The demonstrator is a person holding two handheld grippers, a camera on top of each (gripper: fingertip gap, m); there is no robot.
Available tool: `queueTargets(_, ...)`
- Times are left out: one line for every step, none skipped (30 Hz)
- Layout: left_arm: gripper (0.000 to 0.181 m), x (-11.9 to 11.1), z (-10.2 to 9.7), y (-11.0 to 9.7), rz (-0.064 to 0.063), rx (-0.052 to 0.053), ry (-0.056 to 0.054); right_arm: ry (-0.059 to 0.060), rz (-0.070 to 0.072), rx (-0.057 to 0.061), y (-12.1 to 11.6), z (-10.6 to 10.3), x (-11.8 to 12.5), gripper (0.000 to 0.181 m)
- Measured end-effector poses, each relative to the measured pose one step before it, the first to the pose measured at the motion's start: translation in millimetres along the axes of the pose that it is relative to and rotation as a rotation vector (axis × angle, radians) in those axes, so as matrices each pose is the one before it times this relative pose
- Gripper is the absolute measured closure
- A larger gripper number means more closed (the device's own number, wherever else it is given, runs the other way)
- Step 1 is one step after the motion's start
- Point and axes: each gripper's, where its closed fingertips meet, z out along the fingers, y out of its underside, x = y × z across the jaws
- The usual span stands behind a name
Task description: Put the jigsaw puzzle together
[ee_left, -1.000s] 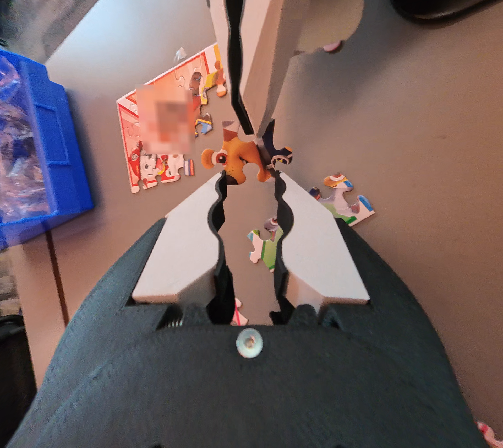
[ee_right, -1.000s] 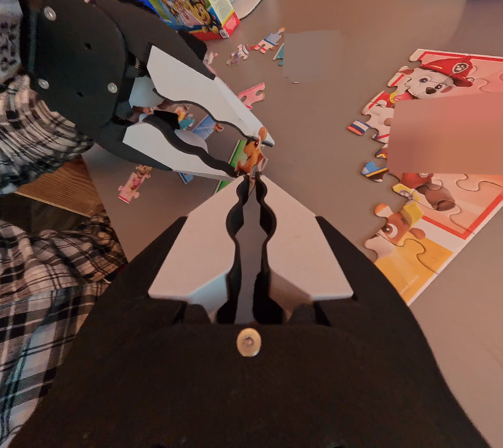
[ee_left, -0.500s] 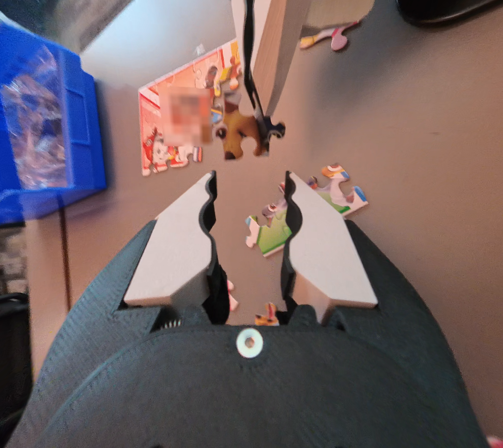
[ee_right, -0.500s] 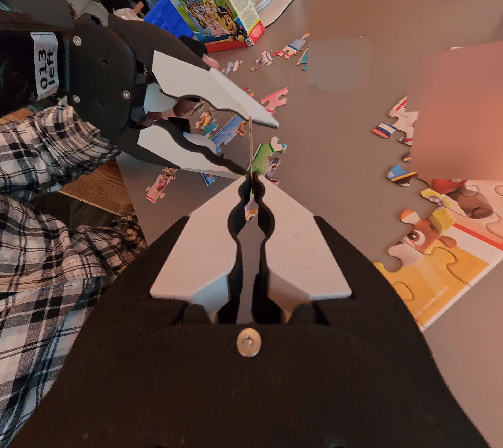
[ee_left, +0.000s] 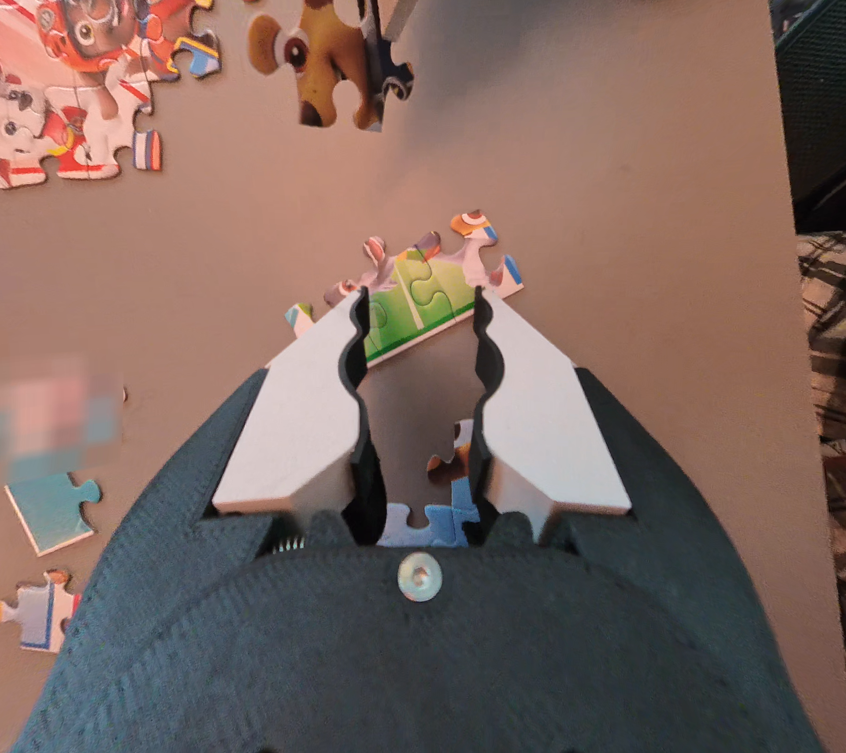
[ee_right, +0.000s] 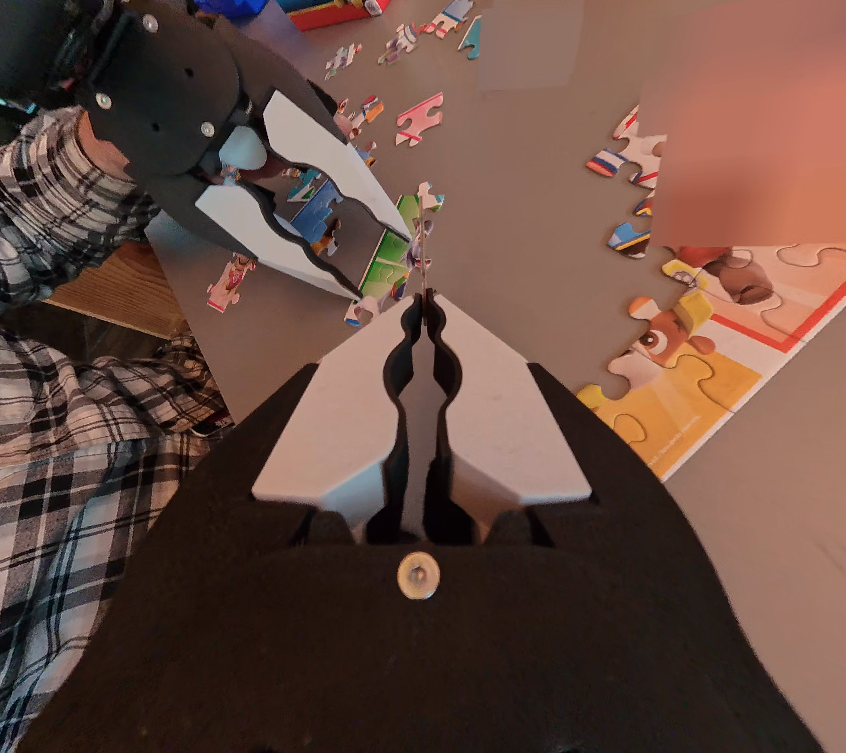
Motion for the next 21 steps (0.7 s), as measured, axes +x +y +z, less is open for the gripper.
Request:
queueTargets(0.136,0.84,-1.64,3.65,-0.0017,-0.0138,0.0166,-0.0022,-0.0023,-0.0134,2.25,1.34,-0.86,0.181)
queueTargets(0.135,1.0,-1.71,3.71,0.008,-0.0127,0.0144,-0.0021,-0.0027,-0.0118,1.83,1.13,-0.86,0.181)
queueTargets(0.135,0.41,-2.0,4.34,0.0029,-0.0146,0.0108,-0.0032,-0.0022,-0.0123,1.53,0.98,-1.03,0.181)
queueTargets(0.133,-1.87,-2.34,5.1,-0.003,-0.019,-0.0032,-0.0044,-0.0015,-0.0134,1.45,1.03,-1.08,0.181)
queueTargets(0.132,-1.84,-2.27,4.42,0.0001,-0.0145,-0.0051,-0.0051,-0.0004,-0.0105,0.9,0.91,-0.95,0.181)
queueTargets(0.133,-1.05,-1.34,3.8,-0.0018,-0.009,-0.0007,-0.0053,-0.0009,-0.0054,0.03,0.92,-0.99,0.181)
queueTargets(0.132,-0.42,-0.67,2.01,-0.0006,0.0004,0.0,-0.0083,-0.0012,-0.0018,-0.52,0.78,-1.52,0.181)
queueTargets(0.133,-0.56,-0.55,1.29,-0.0066,0.0019,-0.0026,-0.0078,-0.0011,0.0009,-0.94,0.82,-1.64,0.181)
queueTargets(0.133,-0.77,-0.45,1.67,-0.0039,-0.0031,-0.0081,-0.004,-0.0007,0.0037,-1.29,0.67,-1.23,0.181)
queueTargets(0.133,-0.36,-0.66,1.57,0.0014,-0.004,-0.0089,-0.0036,-0.002,0.0035,-1.17,0.74,-1.48,0.181)
queueTargets(0.133,-0.64,-1.23,-0.22,0.0,0.0072,-0.0139,-0.0039,-0.0037,0.0032,-0.96,0.7,-1.78,0.181)
queueTargets(0.133,-0.47,-1.76,-1.34,-0.0085,0.016,-0.0121,-0.0021,-0.0032,0.0027,-0.83,0.73,-1.52,0.181)
queueTargets(0.131,1.21,-1.94,-1.04,-0.0143,0.0152,-0.0015,-0.0016,-0.0038,0.0025,-0.7,0.66,-1.48,0.181)
queueTargets(0.13,1.52,-2.11,-1.53,-0.0122,0.0182,-0.0033,-0.0033,-0.0033,0.003,-0.58,0.47,-1.61,0.181)
queueTargets(0.129,1.62,-2.06,-2.76,-0.0096,0.0241,-0.0069,-0.0032,-0.0008,0.0029,-0.4,0.33,-1.29,0.181)
queueTargets(0.126,3.26,-0.76,-1.08,-0.0131,0.0114,0.0023,-0.0022,-0.0014,0.0036,-0.38,0.1,-1.02,0.181)
queueTargets(0.124,3.64,1.05,1.3,-0.0118,-0.0064,0.0062,-0.0009,-0.0005,0.0039,-0.36,0.05,-0.54,0.181)
queueTargets(0.123,0.71,2.29,2.03,-0.0022,-0.013,-0.0136,0.0013,0.0017,0.0016,0.2,0.03,0.12,0.181)
queueTargets(0.121,-2.58,3.15,3.33,0.0096,-0.0235,-0.0341,0.0029,0.0022,-0.0005,0.5,0.0,0.59,0.181)
queueTargets(0.123,0.34,2.24,0.44,0.0013,-0.004,-0.0076,0.0029,0.0038,0.0003,0.42,-0.05,0.93,0.181)
queueTargets(0.122,3.15,0.36,-2.46,-0.0206,0.0189,0.0223,0.0014,0.0052,0.0031,-0.11,-0.06,0.61,0.181)
